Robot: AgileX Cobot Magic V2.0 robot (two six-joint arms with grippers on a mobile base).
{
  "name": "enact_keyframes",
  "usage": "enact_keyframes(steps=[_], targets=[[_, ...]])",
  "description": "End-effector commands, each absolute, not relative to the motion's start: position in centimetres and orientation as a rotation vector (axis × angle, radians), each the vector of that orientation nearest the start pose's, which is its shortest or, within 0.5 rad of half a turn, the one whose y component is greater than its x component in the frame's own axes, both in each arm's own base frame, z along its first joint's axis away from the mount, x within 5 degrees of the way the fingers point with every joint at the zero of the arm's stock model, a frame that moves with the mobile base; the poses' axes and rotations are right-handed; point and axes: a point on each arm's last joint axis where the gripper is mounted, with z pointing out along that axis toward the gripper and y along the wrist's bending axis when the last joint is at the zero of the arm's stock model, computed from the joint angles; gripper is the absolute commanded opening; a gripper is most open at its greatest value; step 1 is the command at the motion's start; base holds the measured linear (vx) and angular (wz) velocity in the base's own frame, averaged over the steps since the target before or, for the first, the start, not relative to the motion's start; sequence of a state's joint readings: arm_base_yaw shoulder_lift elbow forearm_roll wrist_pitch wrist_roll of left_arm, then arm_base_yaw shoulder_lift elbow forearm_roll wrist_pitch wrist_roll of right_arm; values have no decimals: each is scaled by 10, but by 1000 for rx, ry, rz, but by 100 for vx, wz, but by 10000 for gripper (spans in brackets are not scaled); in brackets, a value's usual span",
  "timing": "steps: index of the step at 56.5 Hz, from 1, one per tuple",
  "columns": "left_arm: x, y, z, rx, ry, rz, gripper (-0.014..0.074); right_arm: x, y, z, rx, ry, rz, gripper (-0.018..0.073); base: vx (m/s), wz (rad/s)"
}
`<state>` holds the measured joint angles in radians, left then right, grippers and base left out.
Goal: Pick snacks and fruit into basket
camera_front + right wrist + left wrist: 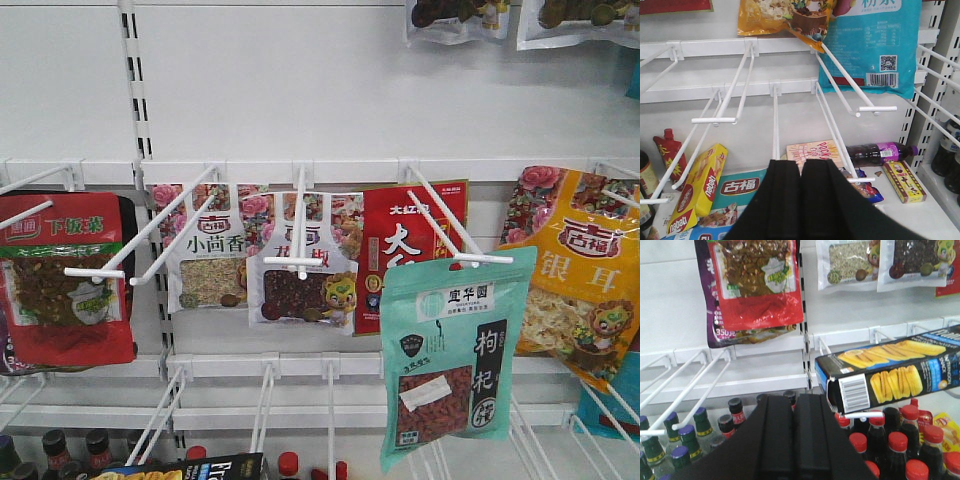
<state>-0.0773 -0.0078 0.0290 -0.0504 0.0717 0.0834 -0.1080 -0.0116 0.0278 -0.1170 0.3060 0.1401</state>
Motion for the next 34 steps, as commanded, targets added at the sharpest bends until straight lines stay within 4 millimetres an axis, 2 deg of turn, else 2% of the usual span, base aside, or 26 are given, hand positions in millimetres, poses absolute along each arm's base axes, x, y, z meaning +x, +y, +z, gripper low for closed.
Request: enact_keyframes(steps=[1, 8, 16, 25, 28, 32, 34], targets=[[55, -4, 208, 75, 1438, -39, -9, 54, -9, 182, 128, 1714, -102, -8, 0, 0], [54, -4, 215, 49, 1360, -59, -9, 55, -9, 185, 113, 1690, -116, -8, 0, 0], [51, -3, 226, -14, 1241, -131, -9, 56, -7, 195, 102, 1572, -94, -8, 0, 0], [48, -2, 237, -19, 1161, -137, -9, 55, -5, 210, 83, 1409, -73, -8, 0, 0], [44, -2, 251, -27, 1127, -151, -9, 53, -4, 220, 79, 1314, -56, -8, 0, 0], [37, -2, 276, -15, 1089, -143, -9, 47, -4, 243, 93, 1197, -24, -8, 0, 0], [30, -2, 298, -2, 1069, -130, -9, 44, -4, 259, 103, 1174, -16, -8, 0, 0]])
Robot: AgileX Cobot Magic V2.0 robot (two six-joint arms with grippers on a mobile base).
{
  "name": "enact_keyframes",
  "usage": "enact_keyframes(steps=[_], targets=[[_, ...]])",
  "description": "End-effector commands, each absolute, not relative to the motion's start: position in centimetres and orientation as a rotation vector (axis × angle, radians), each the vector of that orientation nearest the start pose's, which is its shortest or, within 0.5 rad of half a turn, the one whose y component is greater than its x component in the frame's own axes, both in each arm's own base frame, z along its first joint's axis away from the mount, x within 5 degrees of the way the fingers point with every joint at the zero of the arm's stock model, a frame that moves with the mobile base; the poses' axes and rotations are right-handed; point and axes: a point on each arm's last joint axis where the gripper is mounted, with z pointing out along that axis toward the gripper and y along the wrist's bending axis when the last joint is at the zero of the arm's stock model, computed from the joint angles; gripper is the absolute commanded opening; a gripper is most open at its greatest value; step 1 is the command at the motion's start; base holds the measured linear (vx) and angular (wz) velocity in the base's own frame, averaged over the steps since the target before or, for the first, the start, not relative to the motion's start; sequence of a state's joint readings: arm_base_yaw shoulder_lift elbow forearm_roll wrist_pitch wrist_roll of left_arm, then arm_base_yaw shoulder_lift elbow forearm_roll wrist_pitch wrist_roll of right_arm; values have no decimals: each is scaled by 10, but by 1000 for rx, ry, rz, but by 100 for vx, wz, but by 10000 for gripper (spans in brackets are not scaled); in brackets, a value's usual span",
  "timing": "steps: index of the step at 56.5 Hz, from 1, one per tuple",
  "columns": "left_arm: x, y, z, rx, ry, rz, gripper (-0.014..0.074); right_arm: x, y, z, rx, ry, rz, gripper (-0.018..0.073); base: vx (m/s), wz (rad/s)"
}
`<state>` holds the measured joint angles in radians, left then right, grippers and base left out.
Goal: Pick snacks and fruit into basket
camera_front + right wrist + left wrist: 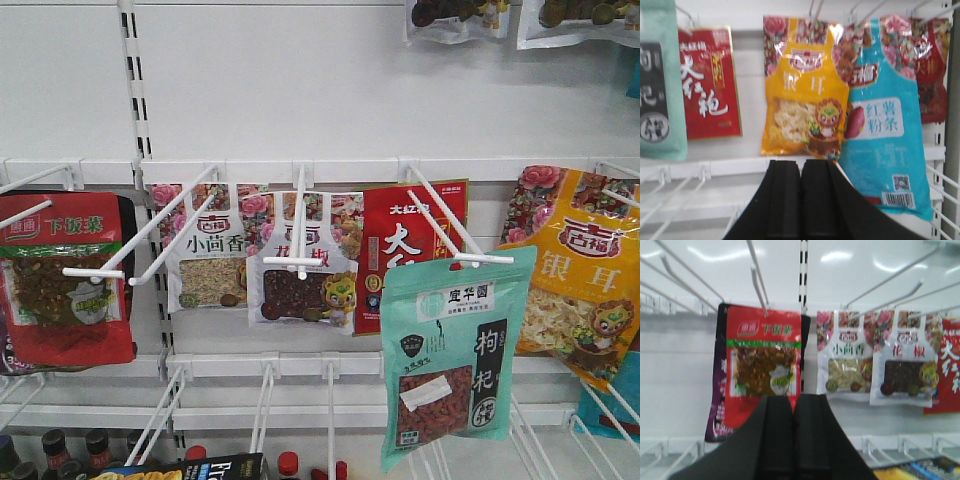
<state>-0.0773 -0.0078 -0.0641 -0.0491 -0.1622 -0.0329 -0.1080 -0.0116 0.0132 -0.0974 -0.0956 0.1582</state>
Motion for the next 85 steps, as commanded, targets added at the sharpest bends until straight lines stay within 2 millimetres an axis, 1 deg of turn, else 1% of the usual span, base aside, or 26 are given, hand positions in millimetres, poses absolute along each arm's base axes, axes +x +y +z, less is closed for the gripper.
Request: enact_keyframes(steps=[1, 4, 6, 7, 8, 11, 14, 17, 19, 22, 27, 32, 36, 40, 48, 54, 57, 60, 62, 67, 80, 85], targets=[[26, -2, 308, 7, 1059, -120, -9, 42, -4, 268, 105, 1174, -18, -8, 0, 0], [20, -1, 331, 18, 1047, -107, -9, 39, -4, 291, 110, 1197, -25, -8, 0, 0], [14, -1, 353, 19, 1030, -106, -9, 36, -4, 312, 112, 1218, -36, -8, 0, 0], [13, -1, 360, 21, 1024, -104, -9, 35, -4, 322, 108, 1228, -48, -8, 0, 0], [11, -1, 371, 25, 1021, -96, -8, 34, -4, 329, 104, 1232, -58, -8, 0, 0], [11, -1, 397, 44, 1035, -65, -8, 34, -5, 357, 84, 1245, -104, -8, 0, 0], [15, -1, 415, 68, 1065, -28, -7, 36, -6, 377, 74, 1251, -131, -8, 0, 0], [26, -2, 426, 90, 1108, 2, -6, 44, -7, 387, 68, 1279, -148, -8, 0, 0], [36, -3, 429, 101, 1148, 13, -6, 51, -8, 392, 67, 1298, -153, -7, 0, 0], [50, -4, 430, 101, 1191, 6, -3, 61, -9, 394, 69, 1335, -152, -4, 0, 0], [74, -6, 423, 100, 1295, -9, 8, 79, -12, 386, 81, 1419, -142, 10, 0, 0], [90, -8, 416, 99, 1380, -23, 35, 91, -14, 378, 92, 1510, -144, 48, 0, 0], [100, -9, 410, 97, 1440, -35, 76, 96, -15, 374, 97, 1552, -145, 96, 0, 0], [106, -9, 405, 102, 1489, -36, 147, 96, -15, 373, 99, 1565, -146, 169, 0, 0], [110, -10, 398, 111, 1567, -36, 366, 96, -15, 373, 97, 1565, -149, 354, 0, 0], [110, -10, 392, 118, 1627, -37, 512, 96, -15, 372, 100, 1581, -150, 513, 0, 0], [110, -10, 391, 120, 1641, -37, 552, 96, -15, 370, 104, 1597, -152, 564, 0, 0], [110, -10, 390, 121, 1650, -38, 573, 96, -16, 369, 105, 1605, -152, 597, 0, 0], [110, -10, 390, 121, 1651, -38, 577, 96, -16, 369, 106, 1607, -153, 610, 0, 0], [110, -11, 390, 119, 1652, -42, 578, 96, -16, 369, 106, 1607, -153, 608, 0, 0], [110, -14, 390, 71, 1658, -138, 574, 96, -16, 369, 106, 1607, -153, 551, 0, 0], [110, -14, 390, 67, 1658, -150, 574, 96, -16, 369, 106, 1607, -153, 529, 0, 0]])
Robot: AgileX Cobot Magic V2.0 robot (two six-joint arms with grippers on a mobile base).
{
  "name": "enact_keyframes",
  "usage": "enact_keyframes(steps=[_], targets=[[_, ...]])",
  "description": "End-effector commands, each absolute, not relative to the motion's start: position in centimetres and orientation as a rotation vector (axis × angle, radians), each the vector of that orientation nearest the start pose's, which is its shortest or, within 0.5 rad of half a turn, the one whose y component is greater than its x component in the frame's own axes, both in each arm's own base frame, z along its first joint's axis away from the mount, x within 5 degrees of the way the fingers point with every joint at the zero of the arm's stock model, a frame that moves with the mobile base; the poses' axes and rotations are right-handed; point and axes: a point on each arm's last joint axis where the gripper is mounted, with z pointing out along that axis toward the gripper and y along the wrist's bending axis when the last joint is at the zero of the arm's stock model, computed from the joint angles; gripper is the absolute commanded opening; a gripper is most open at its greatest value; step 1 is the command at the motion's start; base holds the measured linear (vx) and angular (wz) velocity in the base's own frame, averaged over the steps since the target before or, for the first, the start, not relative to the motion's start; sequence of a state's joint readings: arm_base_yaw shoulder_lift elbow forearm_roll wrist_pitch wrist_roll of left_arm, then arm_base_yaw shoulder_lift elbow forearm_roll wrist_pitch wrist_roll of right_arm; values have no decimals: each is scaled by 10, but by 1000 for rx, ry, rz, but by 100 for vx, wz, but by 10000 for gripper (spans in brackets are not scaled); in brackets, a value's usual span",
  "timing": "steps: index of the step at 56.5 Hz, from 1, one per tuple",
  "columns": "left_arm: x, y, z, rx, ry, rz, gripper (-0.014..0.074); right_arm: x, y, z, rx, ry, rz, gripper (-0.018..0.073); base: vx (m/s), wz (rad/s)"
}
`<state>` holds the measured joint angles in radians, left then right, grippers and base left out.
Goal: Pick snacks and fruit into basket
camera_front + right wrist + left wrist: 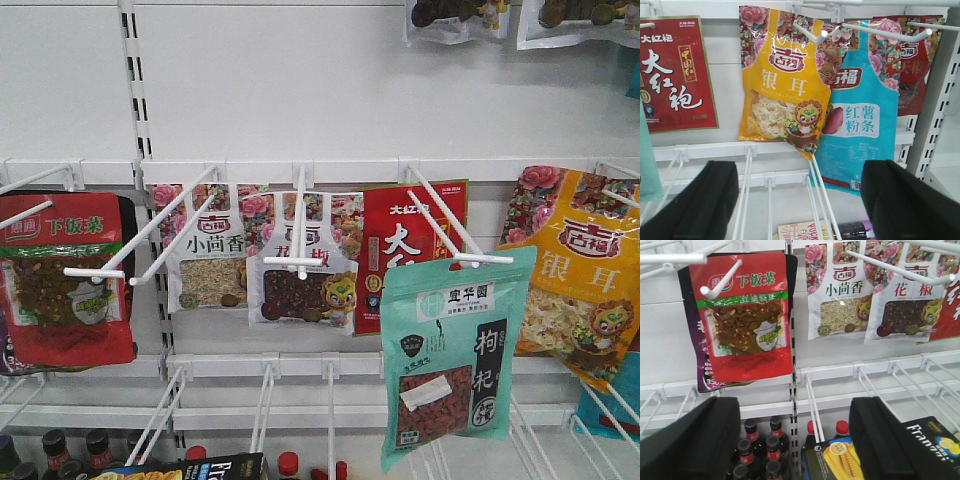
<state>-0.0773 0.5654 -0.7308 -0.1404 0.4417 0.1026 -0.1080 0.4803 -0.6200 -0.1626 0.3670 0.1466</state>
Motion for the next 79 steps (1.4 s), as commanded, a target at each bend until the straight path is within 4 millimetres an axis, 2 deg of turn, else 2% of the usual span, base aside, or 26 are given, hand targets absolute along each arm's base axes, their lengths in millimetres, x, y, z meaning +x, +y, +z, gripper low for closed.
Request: enact_keyframes(steps=[1, 8, 15, 23, 34, 40, 48, 67, 79], targets=[[110, -14, 390, 67, 1658, -150, 574, 96, -16, 369, 106, 1607, -153, 525, 0, 0], [110, -15, 388, 49, 1664, -174, 574, 96, -16, 369, 106, 1607, -153, 498, 0, 0], [113, -17, 375, -182, 1661, -415, 574, 96, -16, 369, 106, 1607, -153, 474, 0, 0], [114, -25, 334, -401, 1757, -645, 574, 96, -16, 369, 106, 1607, -153, 452, 0, 0], [113, -46, 279, -700, 1756, -1096, 574, 96, -16, 369, 106, 1607, -153, 429, 0, 0], [109, -53, 251, -805, 1787, -1222, 575, 96, -16, 369, 106, 1607, -153, 420, 0, 0], [114, -60, 239, -828, 1807, -1259, 589, 96, -16, 369, 106, 1607, -153, 412, 0, 0], [152, -81, 220, -808, 1781, -1276, 612, 96, -16, 369, 106, 1607, -153, 410, 0, 0], [163, -91, 210, -787, 1789, -1292, 612, 96, -16, 369, 106, 1607, -153, 410, 0, 0]])
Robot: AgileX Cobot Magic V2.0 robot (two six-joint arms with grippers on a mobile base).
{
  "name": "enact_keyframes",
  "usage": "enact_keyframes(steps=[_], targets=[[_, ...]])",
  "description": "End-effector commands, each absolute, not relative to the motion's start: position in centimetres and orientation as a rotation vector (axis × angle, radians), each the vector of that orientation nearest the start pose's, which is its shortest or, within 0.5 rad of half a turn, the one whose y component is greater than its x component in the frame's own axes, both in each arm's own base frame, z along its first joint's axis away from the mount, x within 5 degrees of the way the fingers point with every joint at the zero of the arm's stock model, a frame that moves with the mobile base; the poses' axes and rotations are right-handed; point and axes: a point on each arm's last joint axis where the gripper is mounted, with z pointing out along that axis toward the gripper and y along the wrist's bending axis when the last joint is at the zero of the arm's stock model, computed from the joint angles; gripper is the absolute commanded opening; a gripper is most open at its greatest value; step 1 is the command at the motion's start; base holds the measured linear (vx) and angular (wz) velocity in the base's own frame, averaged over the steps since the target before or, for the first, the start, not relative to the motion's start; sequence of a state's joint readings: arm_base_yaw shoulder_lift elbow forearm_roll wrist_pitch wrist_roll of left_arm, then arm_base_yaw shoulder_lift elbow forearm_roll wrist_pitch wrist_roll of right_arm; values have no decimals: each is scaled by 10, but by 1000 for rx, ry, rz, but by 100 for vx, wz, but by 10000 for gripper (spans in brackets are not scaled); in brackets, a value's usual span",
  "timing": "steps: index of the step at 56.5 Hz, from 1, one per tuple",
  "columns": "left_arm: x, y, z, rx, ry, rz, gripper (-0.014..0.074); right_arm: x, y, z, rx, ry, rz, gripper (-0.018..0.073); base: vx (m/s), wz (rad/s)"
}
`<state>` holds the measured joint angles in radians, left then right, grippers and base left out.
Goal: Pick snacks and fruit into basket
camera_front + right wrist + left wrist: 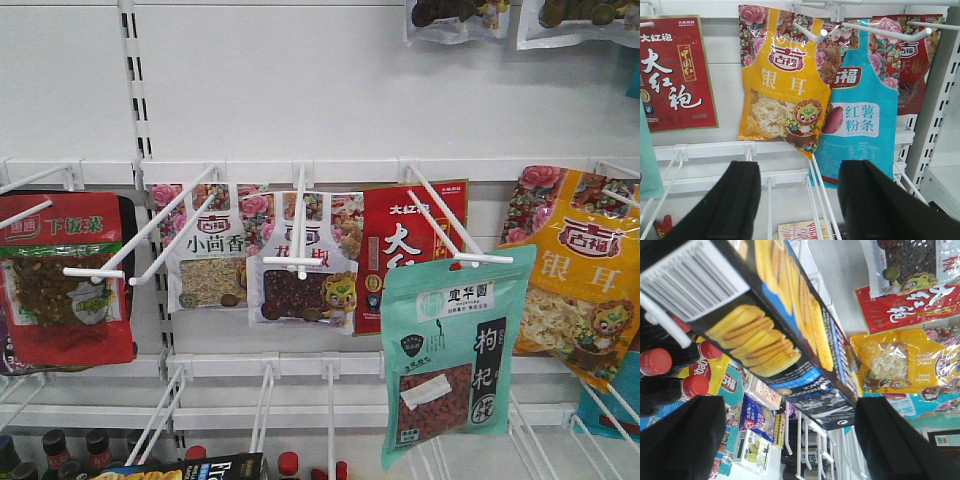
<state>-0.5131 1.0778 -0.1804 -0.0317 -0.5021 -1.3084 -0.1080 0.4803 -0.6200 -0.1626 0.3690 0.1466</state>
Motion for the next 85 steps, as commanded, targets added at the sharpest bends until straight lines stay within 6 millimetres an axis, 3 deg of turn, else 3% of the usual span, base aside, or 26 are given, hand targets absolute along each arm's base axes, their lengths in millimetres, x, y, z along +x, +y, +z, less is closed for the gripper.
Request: enact_keyframes(steps=[1, 49, 70, 85], targets=[[163, -92, 209, -787, 1788, -1293, 612, 96, -16, 369, 106, 1607, -153, 410, 0, 0], [206, -112, 198, -810, 1694, -1320, 580, 96, -16, 369, 106, 1607, -153, 409, 0, 0], [206, -111, 198, -811, 1690, -1319, 336, 96, -16, 369, 106, 1607, -153, 409, 0, 0], [201, -108, 215, -762, 1618, -1355, 156, 96, -16, 369, 106, 1607, -153, 409, 0, 0]])
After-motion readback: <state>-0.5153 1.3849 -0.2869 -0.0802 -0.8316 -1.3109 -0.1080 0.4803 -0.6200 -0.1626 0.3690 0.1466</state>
